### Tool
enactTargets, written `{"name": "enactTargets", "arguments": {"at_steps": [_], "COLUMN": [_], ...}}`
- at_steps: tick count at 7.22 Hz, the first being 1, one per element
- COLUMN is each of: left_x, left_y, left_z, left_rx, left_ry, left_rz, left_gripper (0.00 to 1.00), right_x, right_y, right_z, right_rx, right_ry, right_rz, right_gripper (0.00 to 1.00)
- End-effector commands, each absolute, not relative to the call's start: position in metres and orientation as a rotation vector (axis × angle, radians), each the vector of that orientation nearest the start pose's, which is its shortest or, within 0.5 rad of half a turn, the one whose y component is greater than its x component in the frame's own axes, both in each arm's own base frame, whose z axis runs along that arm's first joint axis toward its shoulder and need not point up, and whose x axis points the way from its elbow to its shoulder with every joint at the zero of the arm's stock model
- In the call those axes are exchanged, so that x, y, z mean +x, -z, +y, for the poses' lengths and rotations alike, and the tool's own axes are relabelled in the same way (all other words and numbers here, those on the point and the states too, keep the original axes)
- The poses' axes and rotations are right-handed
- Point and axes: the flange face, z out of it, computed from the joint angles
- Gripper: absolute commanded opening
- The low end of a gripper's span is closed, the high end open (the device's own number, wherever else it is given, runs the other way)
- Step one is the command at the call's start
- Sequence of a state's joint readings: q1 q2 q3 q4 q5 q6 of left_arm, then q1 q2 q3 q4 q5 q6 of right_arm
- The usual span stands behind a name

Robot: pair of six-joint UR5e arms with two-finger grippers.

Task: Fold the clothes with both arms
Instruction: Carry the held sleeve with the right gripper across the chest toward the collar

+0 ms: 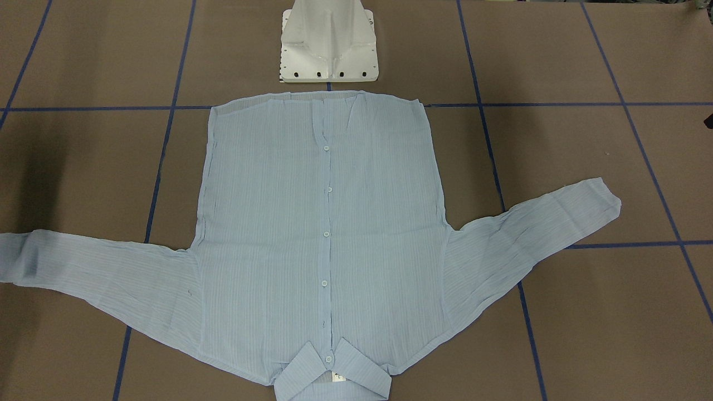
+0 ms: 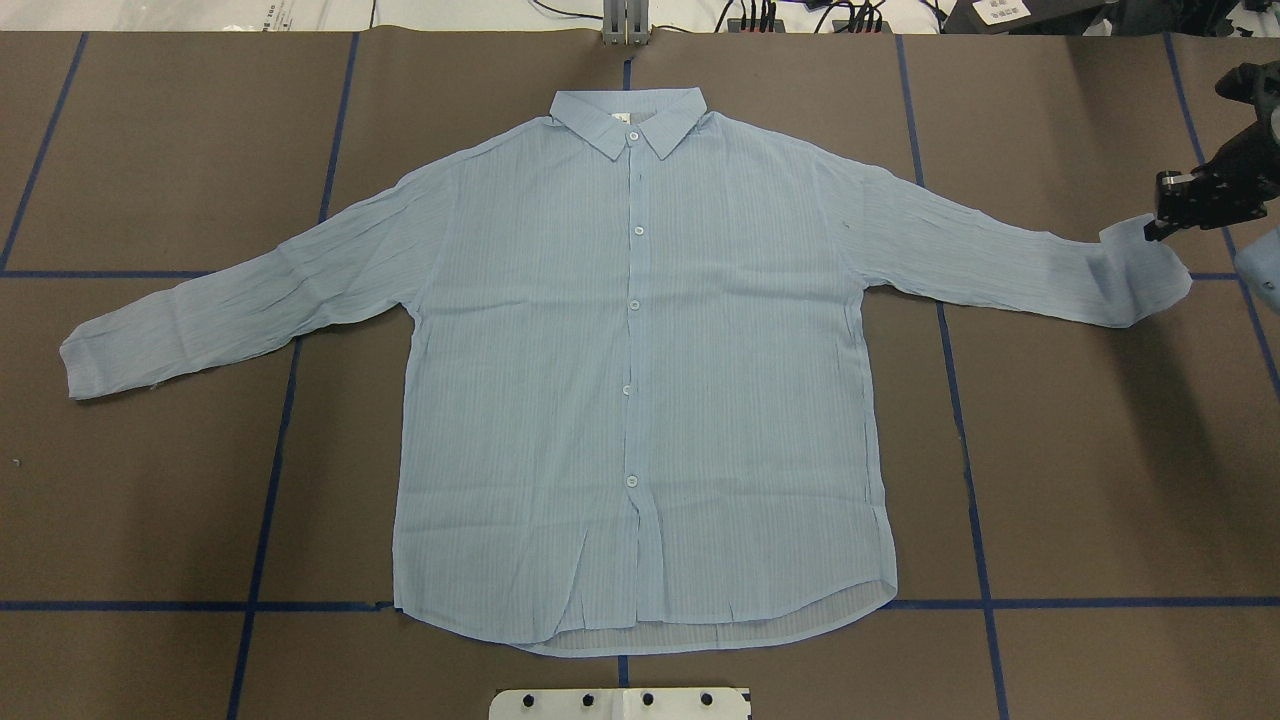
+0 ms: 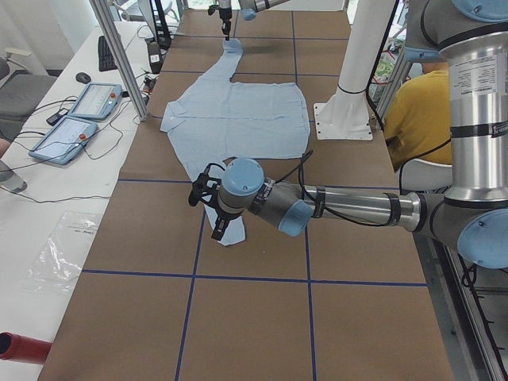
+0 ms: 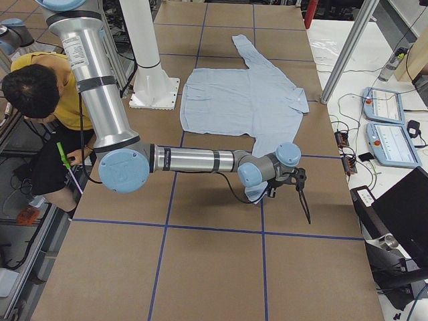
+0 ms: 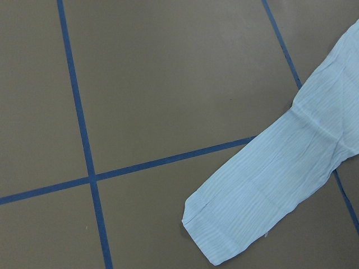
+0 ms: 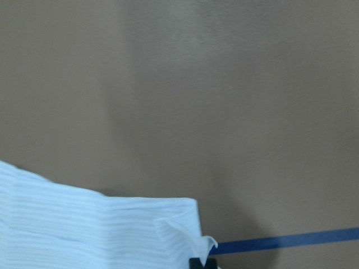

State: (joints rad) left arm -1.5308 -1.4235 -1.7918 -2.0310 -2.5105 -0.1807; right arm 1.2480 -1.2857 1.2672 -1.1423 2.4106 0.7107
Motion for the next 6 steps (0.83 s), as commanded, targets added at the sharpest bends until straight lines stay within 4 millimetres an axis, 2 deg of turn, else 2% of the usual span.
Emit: {"name": "enactTargets", "arguments": {"at_steps": [1, 2, 4, 5, 6], "left_x": [-0.035, -0.035, -0.035, -0.035, -0.034], "left_y": [-0.552, -0.553, -0.556, -0.557, -0.558], "left_z": [-0.445, -0.446, -0.446, -0.447, -0.447], "left_rx": [0.392, 0.390, 0.388, 0.389, 0.386], "left_ry": [-0.126, -0.126, -0.128, -0.129, -0.130], "left_rz": [0.964, 0.962, 0.961, 0.960, 0.961], "left_gripper": [1.00, 1.00, 1.00, 1.00, 1.00], "right_x": [-0.222, -0.279, -0.412, -0.452, -0.500], "right_y": [-0.511, -0.464, -0.361, -0.319, -0.260], "right_z": [-0.598, -0.592, -0.586, -0.614, -0.622], "right_rx": [-0.138, -0.186, -0.167, -0.135, -0.143], "right_ry": [-0.274, -0.306, -0.516, -0.629, -0.649], "right_rz": [-0.971, -0.994, -0.961, -0.952, -0.980], "right_gripper": [0.00, 0.00, 0.00, 0.00, 0.00]}}
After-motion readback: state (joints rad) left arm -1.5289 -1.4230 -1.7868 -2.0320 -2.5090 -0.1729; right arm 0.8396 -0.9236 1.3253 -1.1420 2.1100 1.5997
